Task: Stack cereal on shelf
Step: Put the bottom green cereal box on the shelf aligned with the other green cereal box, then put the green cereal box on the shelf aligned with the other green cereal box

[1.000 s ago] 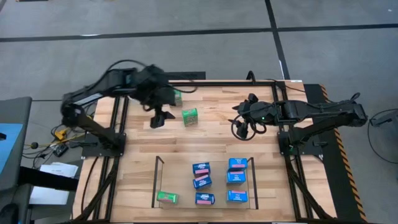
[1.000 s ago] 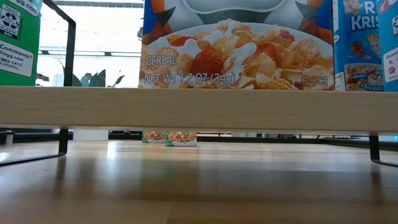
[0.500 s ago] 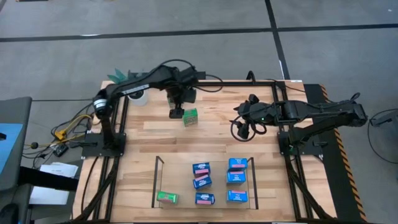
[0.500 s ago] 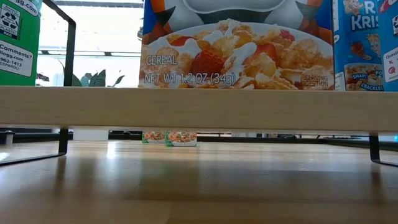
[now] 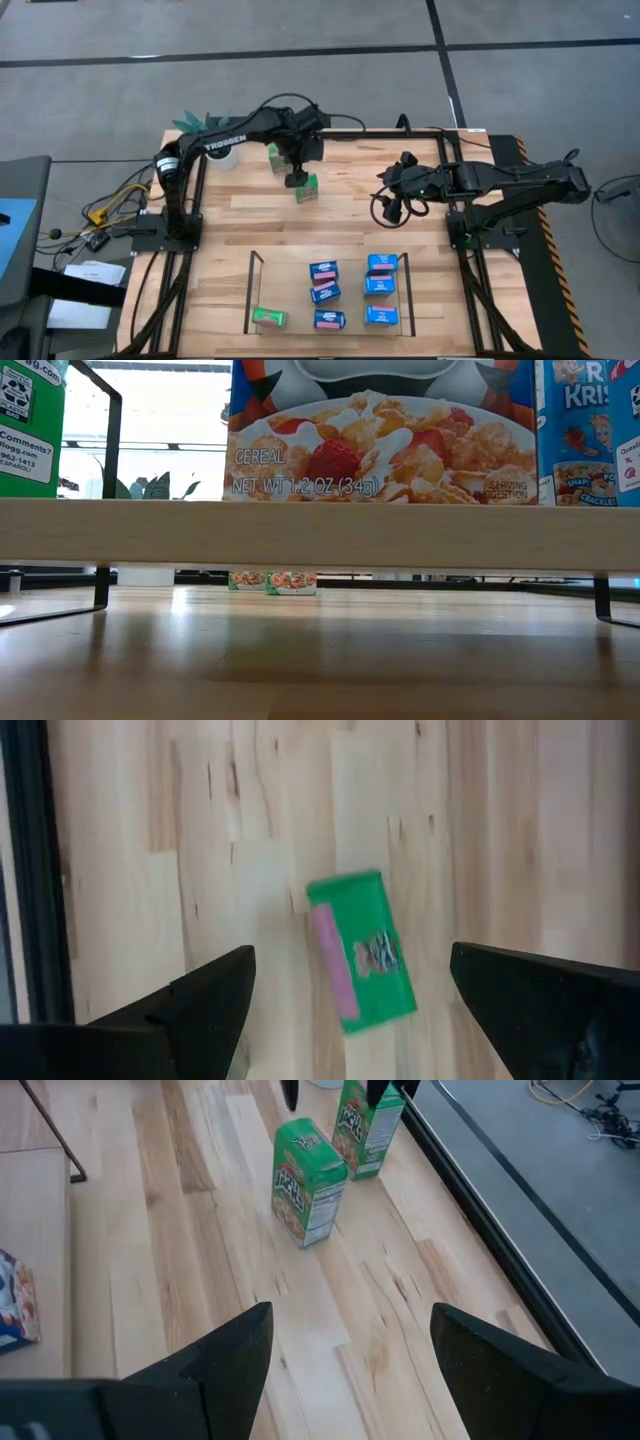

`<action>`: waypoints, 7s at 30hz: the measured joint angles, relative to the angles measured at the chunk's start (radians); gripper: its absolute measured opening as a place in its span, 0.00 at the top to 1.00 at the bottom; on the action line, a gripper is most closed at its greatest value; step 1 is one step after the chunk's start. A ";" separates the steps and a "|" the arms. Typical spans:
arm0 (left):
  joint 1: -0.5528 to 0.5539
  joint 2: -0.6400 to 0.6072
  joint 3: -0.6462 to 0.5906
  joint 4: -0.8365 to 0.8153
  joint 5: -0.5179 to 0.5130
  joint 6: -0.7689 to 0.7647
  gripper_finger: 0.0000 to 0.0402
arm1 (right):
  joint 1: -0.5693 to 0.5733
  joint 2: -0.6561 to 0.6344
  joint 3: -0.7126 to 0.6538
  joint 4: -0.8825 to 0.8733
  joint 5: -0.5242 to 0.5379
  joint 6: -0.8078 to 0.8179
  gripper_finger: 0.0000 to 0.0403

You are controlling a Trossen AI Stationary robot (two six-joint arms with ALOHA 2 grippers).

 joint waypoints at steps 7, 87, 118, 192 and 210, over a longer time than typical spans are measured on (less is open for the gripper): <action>-0.033 -0.001 -0.102 0.081 -0.026 -0.015 0.19 | 0.000 0.000 0.000 -0.044 -0.001 0.025 0.26; -0.893 -0.384 -0.215 -0.038 -0.327 -0.811 0.74 | 0.000 0.122 -0.001 -0.099 -0.107 0.095 0.26; -0.923 -0.195 -0.215 -0.019 -0.152 -0.688 0.74 | 0.001 0.094 -0.001 -0.127 -0.107 0.107 0.26; -0.911 -0.163 -0.232 0.007 -0.071 -0.731 0.44 | 0.002 0.094 -0.001 -0.129 -0.109 0.058 0.26; -0.831 -0.163 0.057 -0.282 0.029 -0.697 0.44 | 0.002 0.094 -0.001 -0.127 -0.109 0.024 0.26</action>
